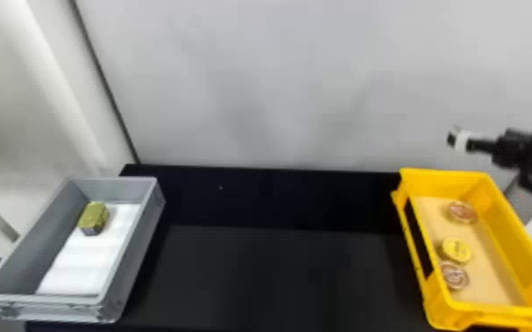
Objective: Pick up the round yellow can and place it in the yellow rectangular box
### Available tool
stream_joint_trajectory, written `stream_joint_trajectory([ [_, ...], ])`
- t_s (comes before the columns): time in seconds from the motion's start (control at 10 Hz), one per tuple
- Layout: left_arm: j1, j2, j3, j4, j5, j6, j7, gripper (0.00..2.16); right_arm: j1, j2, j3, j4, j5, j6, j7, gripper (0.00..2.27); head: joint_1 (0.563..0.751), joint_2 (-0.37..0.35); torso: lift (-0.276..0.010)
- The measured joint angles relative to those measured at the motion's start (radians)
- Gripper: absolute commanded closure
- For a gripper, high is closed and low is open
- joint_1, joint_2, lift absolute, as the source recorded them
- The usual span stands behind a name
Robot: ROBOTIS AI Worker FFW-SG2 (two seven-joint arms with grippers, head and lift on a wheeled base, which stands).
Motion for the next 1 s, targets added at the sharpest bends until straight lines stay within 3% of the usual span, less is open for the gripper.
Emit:
stream_joint_trajectory([
  [0.2,0.0,-0.001,0.0,0.002,-0.001,0.0,0.0,0.13,-0.038,0.003,0.052,-0.2,0.076,-0.063,-0.021,0.0,0.7,0.054,-0.003],
  [0.5,0.005,-0.002,0.021,-0.002,-0.003,0.002,0.003,0.13,-0.123,0.019,0.074,-0.504,0.387,-0.066,-0.031,0.0,0.7,0.054,-0.003],
  [0.7,0.01,0.004,0.051,-0.021,-0.015,0.011,0.007,0.13,-0.204,-0.019,0.096,-0.625,0.516,-0.026,-0.043,0.0,0.7,0.054,-0.003],
  [1.0,0.011,0.017,0.088,-0.049,-0.031,0.022,0.016,0.12,-0.299,-0.096,0.15,-0.71,0.536,0.01,-0.082,0.0,0.7,0.054,-0.003],
])
